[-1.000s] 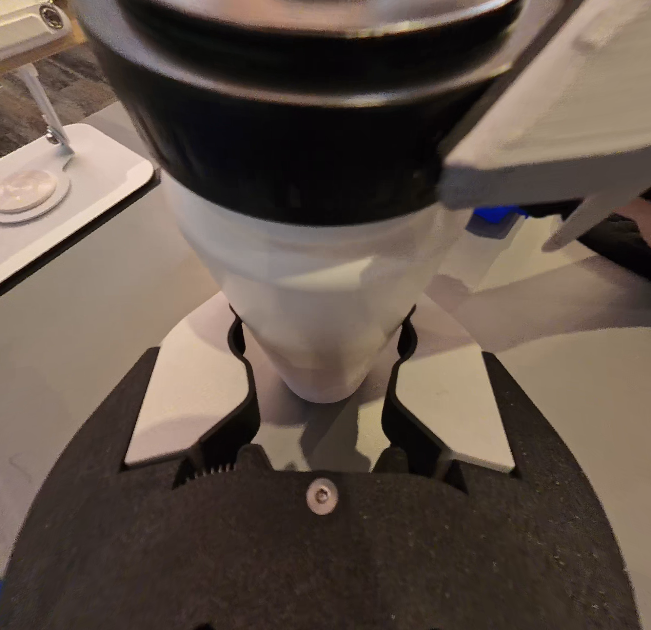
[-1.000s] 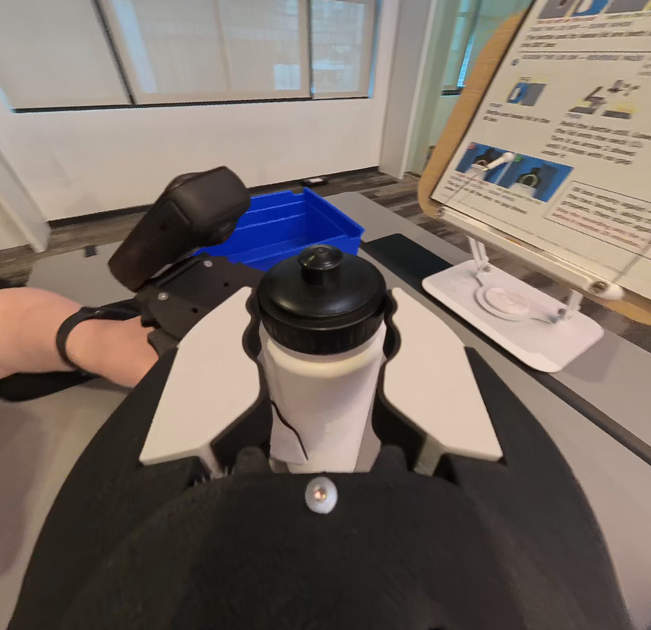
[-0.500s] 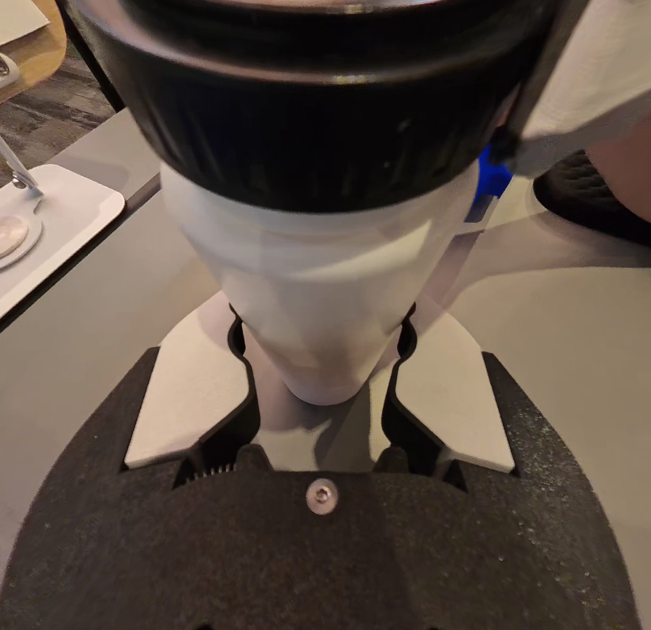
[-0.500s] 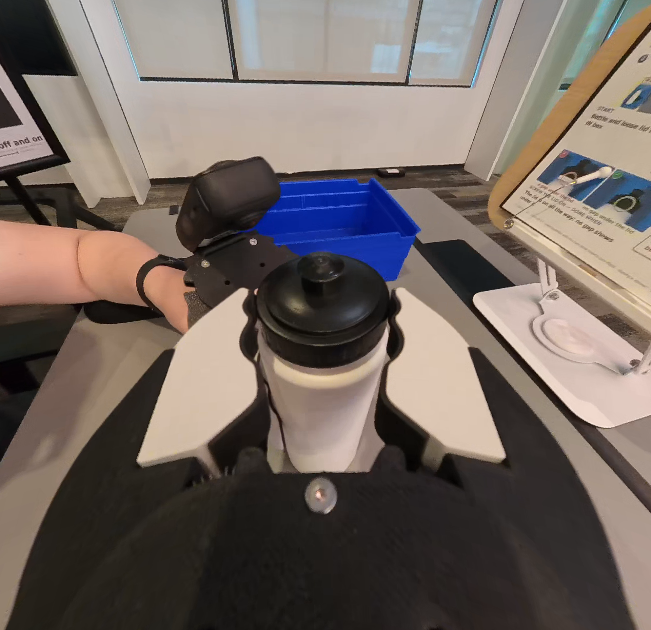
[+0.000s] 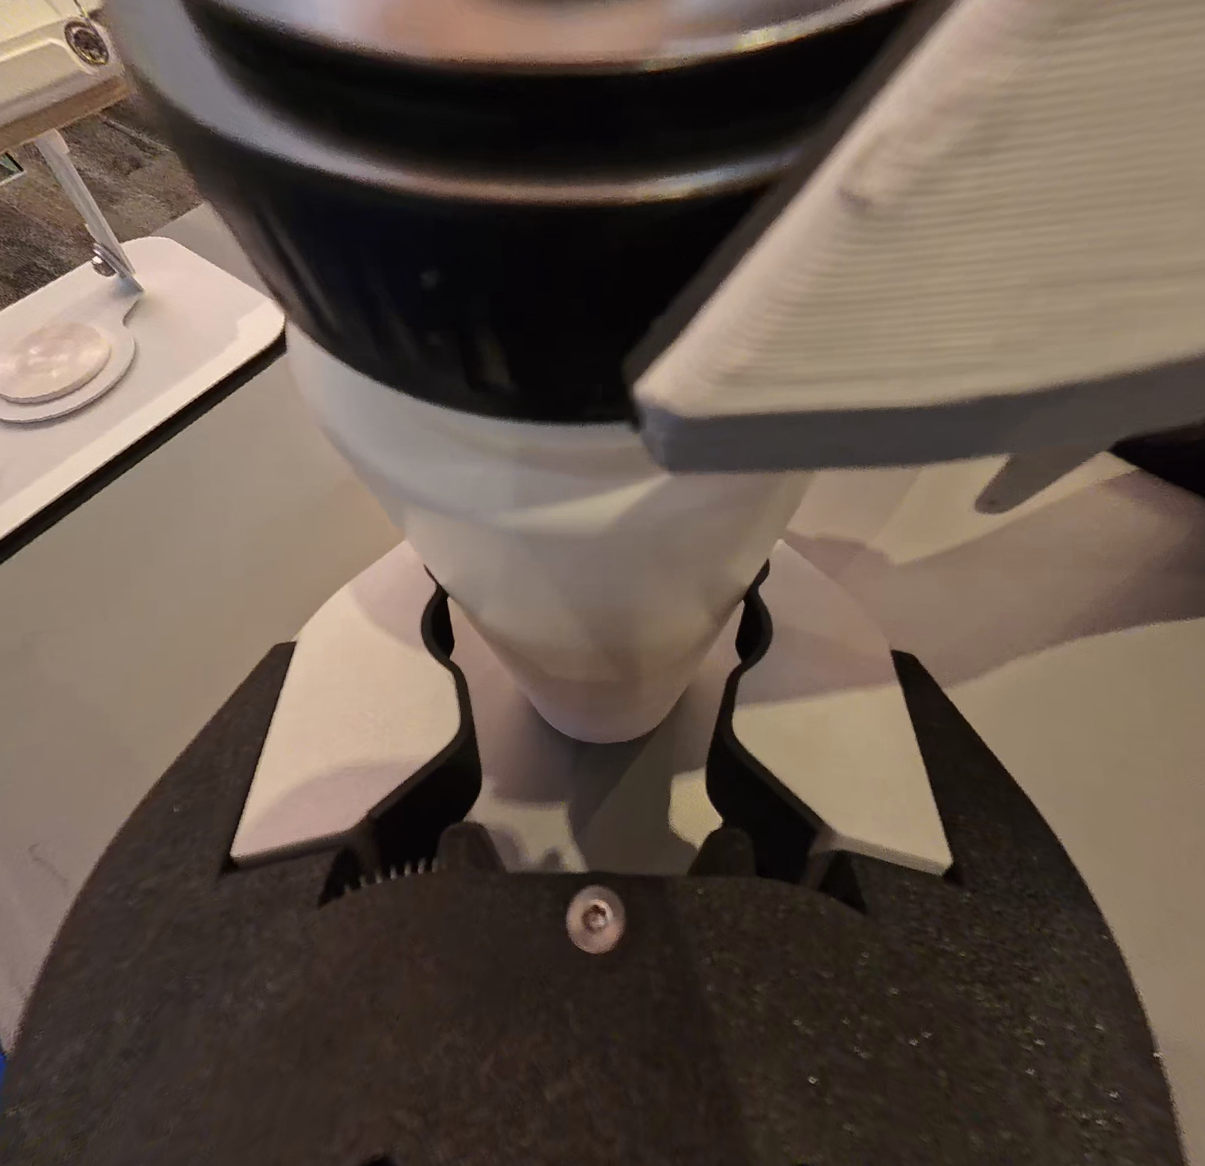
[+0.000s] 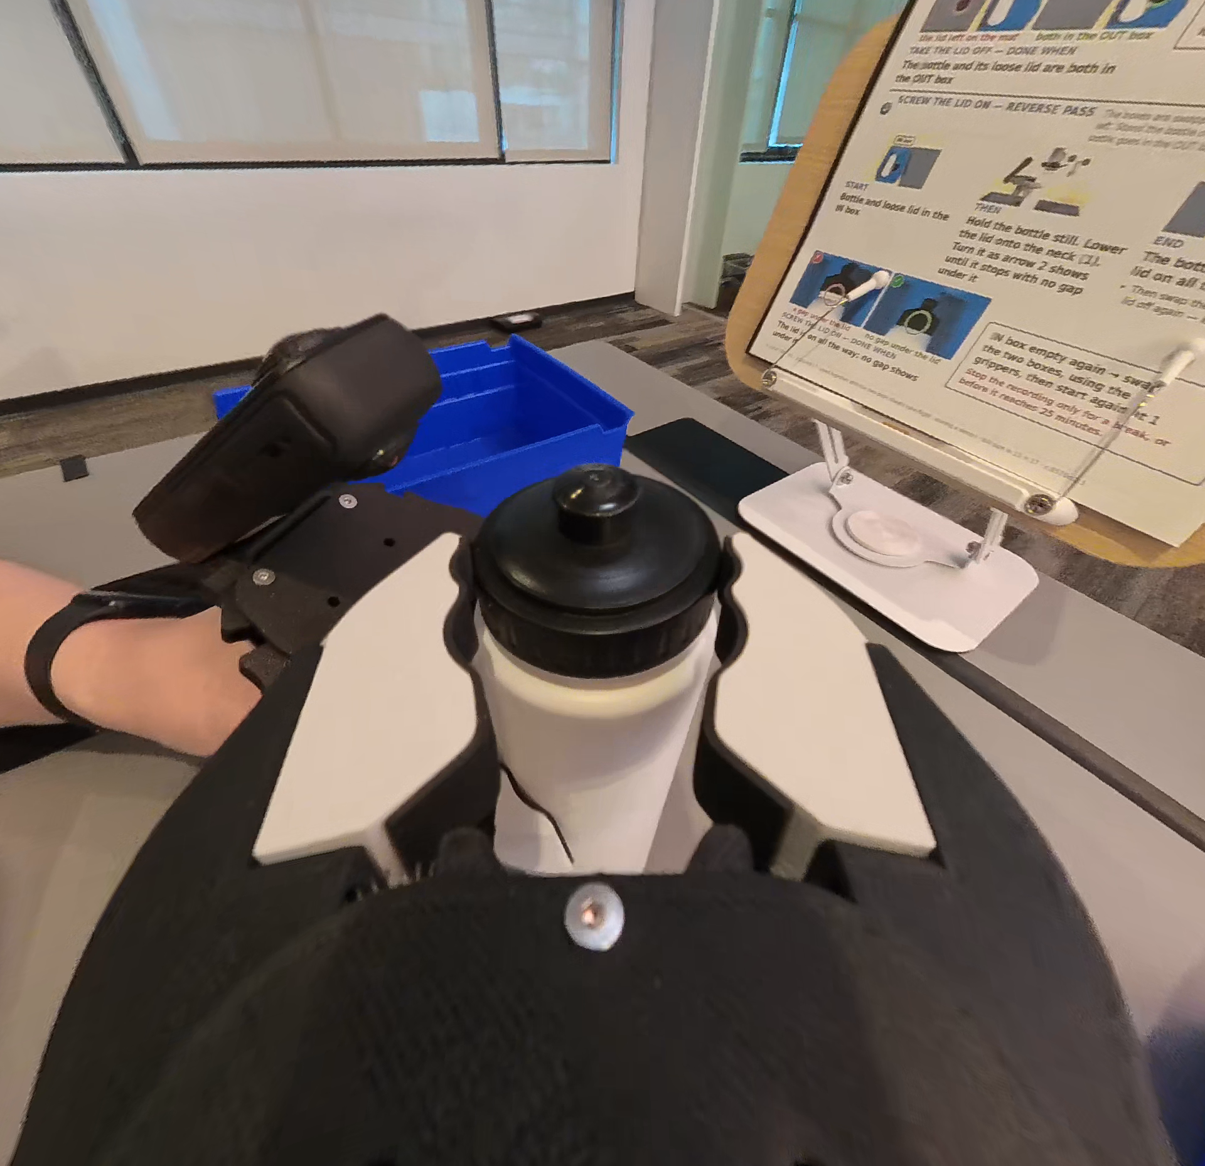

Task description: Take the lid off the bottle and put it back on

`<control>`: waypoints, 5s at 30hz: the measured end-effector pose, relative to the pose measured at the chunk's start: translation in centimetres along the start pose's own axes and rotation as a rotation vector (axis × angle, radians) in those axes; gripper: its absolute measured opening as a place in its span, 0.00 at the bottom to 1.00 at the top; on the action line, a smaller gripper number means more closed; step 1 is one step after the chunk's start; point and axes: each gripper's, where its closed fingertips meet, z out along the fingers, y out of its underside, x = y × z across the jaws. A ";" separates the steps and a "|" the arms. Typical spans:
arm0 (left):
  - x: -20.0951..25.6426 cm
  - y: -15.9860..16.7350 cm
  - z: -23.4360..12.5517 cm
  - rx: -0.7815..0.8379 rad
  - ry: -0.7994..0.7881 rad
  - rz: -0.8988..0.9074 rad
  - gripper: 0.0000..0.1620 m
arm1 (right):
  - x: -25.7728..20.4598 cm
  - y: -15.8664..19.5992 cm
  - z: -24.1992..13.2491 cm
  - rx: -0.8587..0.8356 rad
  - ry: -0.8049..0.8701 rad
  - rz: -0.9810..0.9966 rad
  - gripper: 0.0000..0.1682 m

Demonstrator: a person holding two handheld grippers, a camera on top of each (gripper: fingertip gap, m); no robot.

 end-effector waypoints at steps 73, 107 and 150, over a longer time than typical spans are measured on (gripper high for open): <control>0.3 -0.5 -1.2 -0.012 0.151 0.150 0.53 | 0.5 -2.4 -2.5 0.051 -0.333 0.117 0.48; 0.9 -0.3 0.4 0.076 0.125 0.087 0.53 | -0.1 -0.1 -0.7 -0.027 -0.186 -0.096 0.43; -0.1 0.4 0.0 -0.031 0.007 0.037 0.53 | -0.1 -0.3 -0.1 0.111 -0.097 -0.039 0.44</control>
